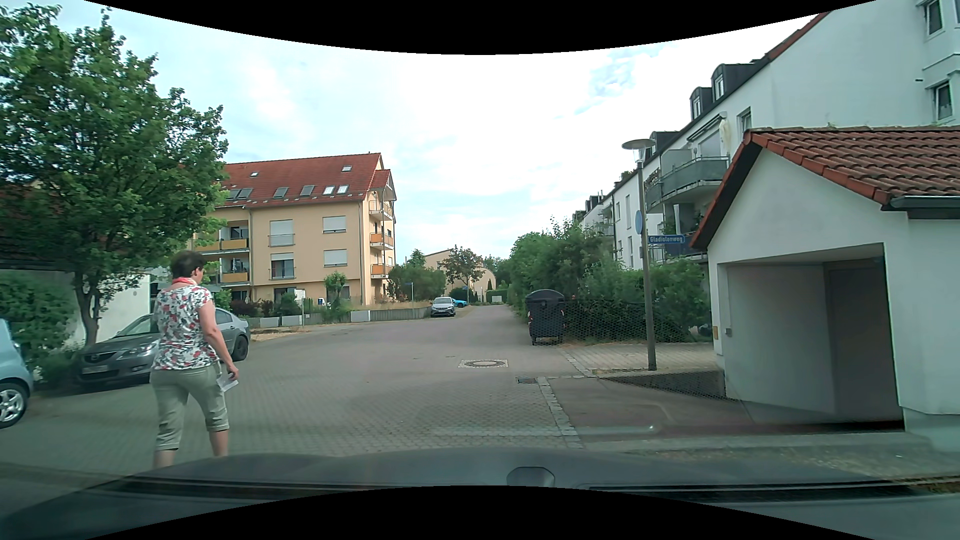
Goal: Follow the waypoints while adhering to traffic rules and regulations
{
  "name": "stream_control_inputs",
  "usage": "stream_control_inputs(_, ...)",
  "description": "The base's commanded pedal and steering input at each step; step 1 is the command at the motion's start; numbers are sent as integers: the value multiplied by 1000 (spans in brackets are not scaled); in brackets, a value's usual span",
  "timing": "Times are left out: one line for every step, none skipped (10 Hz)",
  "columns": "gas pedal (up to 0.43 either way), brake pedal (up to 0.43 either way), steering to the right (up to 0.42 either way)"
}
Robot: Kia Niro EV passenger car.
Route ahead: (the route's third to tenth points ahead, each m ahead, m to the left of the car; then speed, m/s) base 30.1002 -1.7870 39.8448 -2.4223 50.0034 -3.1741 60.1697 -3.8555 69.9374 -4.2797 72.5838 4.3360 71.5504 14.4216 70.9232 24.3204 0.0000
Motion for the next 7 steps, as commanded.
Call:
stream_control_inputs(0,305,-228)
stream_control_inputs(0,305,-228)
stream_control_inputs(0,305,-228)
stream_control_inputs(0,305,-228)
stream_control_inputs(0,305,-228)
stream_control_inputs(0,305,-228)
stream_control_inputs(0,305,-228)
